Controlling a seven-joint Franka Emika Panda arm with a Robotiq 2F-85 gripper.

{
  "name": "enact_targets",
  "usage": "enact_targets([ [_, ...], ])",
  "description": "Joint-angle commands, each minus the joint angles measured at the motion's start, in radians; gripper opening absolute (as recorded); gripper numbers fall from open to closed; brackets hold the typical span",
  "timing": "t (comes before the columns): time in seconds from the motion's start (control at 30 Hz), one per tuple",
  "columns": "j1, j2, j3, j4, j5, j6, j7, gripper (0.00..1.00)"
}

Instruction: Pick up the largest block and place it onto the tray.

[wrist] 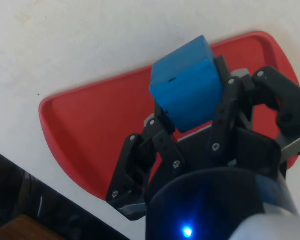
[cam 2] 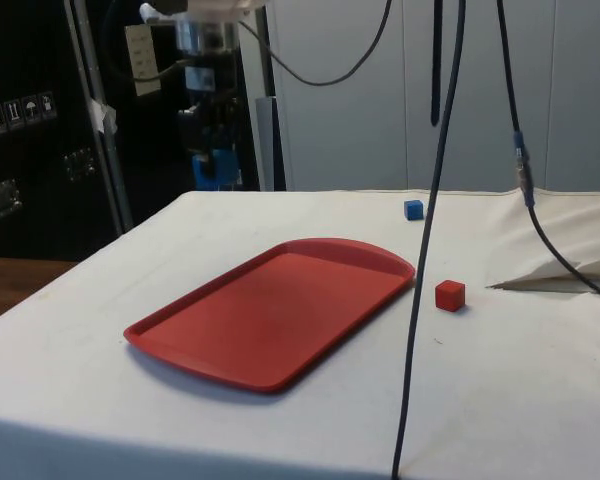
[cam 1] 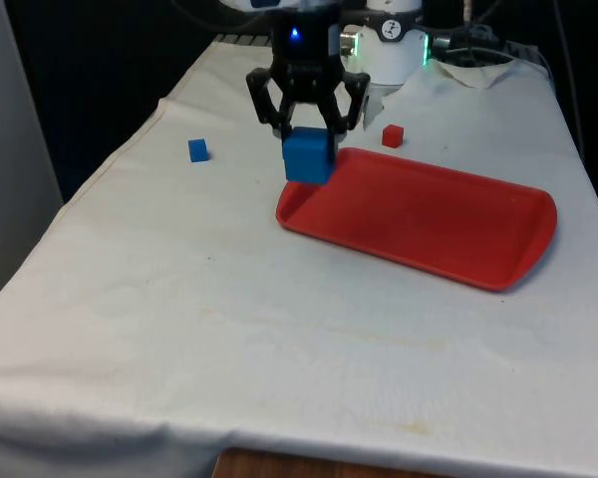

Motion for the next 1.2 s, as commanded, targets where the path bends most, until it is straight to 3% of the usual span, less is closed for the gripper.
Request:
enact_targets([
  [0.0, 0.047, -0.020, -0.019, -0.065, 0.001, 0.038, -0.012, 0.01],
  [0.2, 0.048, -0.022, 0.023, -0.088, 0.001, 0.074, -0.007, 0.01],
  [0.23, 0.004, 0.000, 0.041, -0.023, 0.000, 0.038, 0.006, 0.01],
  [0.27, 0.048, -0.022, 0.023, -0.088, 0.001, 0.074, -0.007, 0.01],
  [0.47, 0.045, -0.023, 0.062, -0.106, 0.001, 0.100, -0.007, 0.01],
  [0.5, 0.005, 0.000, 0.084, -0.048, 0.000, 0.071, 0.006, 0.01],
  [0.53, 0.045, -0.023, 0.066, -0.108, 0.000, 0.102, -0.008, 0.01],
  [0.77, 0.051, -0.027, 0.072, -0.115, -0.007, 0.102, -0.005, 0.01],
  [0.8, 0.007, -0.001, 0.096, -0.053, -0.004, 0.074, 0.006, 0.01],
  [0.83, 0.053, -0.028, 0.074, -0.116, -0.009, 0.102, -0.003, 0.01],
  [1.1, 0.067, -0.028, 0.083, -0.113, -0.010, 0.101, 0.009, 0.01],
  [1.13, 0.022, -0.002, 0.104, -0.053, -0.007, 0.074, 0.015, 0.01],
  [1.17, 0.069, -0.028, 0.084, -0.113, -0.010, 0.101, 0.011, 0.01],
])
